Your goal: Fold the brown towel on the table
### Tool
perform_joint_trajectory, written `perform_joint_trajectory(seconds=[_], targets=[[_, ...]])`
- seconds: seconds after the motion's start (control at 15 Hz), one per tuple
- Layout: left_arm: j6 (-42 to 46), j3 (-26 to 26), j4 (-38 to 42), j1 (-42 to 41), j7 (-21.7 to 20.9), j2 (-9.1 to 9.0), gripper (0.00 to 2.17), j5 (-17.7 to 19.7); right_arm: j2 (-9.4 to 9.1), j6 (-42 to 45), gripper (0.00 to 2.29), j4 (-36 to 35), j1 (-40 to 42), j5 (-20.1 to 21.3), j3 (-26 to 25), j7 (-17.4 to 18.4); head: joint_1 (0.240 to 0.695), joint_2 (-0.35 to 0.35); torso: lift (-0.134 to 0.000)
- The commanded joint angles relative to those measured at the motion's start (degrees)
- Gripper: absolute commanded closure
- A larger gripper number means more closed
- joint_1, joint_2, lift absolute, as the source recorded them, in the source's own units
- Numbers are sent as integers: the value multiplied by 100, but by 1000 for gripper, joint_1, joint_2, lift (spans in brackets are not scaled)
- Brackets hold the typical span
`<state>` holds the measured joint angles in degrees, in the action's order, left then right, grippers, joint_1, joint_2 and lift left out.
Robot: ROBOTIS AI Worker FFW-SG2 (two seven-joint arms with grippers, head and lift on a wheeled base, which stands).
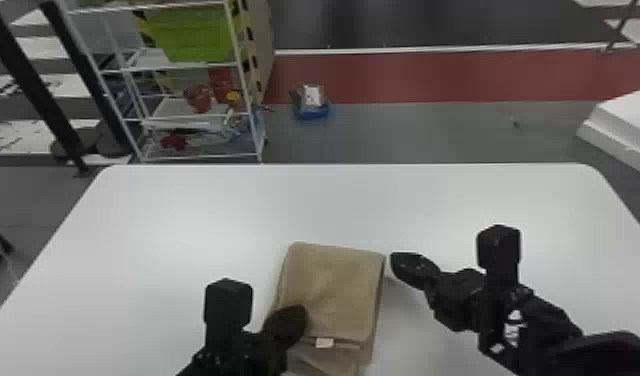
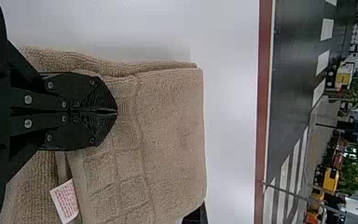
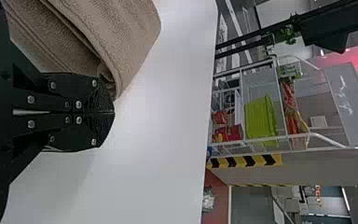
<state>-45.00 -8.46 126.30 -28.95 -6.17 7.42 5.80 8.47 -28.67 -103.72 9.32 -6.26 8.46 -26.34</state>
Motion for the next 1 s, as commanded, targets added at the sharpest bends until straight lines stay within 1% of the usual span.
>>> perform_joint_trajectory(seconds=[0.0, 0.13, 0.27, 0.4, 0.47, 0.6, 0.67, 0.73, 0.87, 0.93], targets=[[-32, -15, 0, 12, 11, -4, 1976, -9, 23, -118, 1835, -78, 79, -86, -196, -29, 695, 61, -124], [-84, 3, 8, 12, 11, 5, 1976, -9, 58, -188, 1835, -553, 325, -165, -504, -161, 695, 45, -124], [-119, 38, 96, 12, 29, 5, 1976, 0, 75, -417, 1835, -1045, 474, -341, -1189, -512, 695, 29, -124], [-119, 117, 325, -49, 37, -4, 1976, 44, 93, -505, 1831, -1212, 501, -578, -2138, -820, 695, -17, -124], [-102, 187, 465, -93, 37, -4, 1976, 88, 146, -311, 1831, -1212, 501, -516, -2455, -890, 695, -47, -124], [-119, 231, 729, -137, 2, -4, 1976, 132, 321, 445, 1831, -1159, 720, -209, -3000, -961, 695, -122, -124], [-119, 240, 826, -164, -7, -4, 1976, 141, 392, 814, 1831, -1107, 852, -94, -3167, -1022, 695, -193, -124], [-119, 249, 914, -172, 11, -4, 1976, 114, 462, 1113, 1831, -1001, 993, -15, -3351, -1128, 695, -227, -124], [-32, 275, 923, -172, 46, -13, 1976, 141, 471, 1552, 1831, -685, 1195, -42, -3844, -1594, 695, -274, -124], [92, 301, 931, -172, 55, -22, 1976, 211, 471, 1991, 1831, -430, 1257, -94, -4037, -1681, 695, -292, -124]])
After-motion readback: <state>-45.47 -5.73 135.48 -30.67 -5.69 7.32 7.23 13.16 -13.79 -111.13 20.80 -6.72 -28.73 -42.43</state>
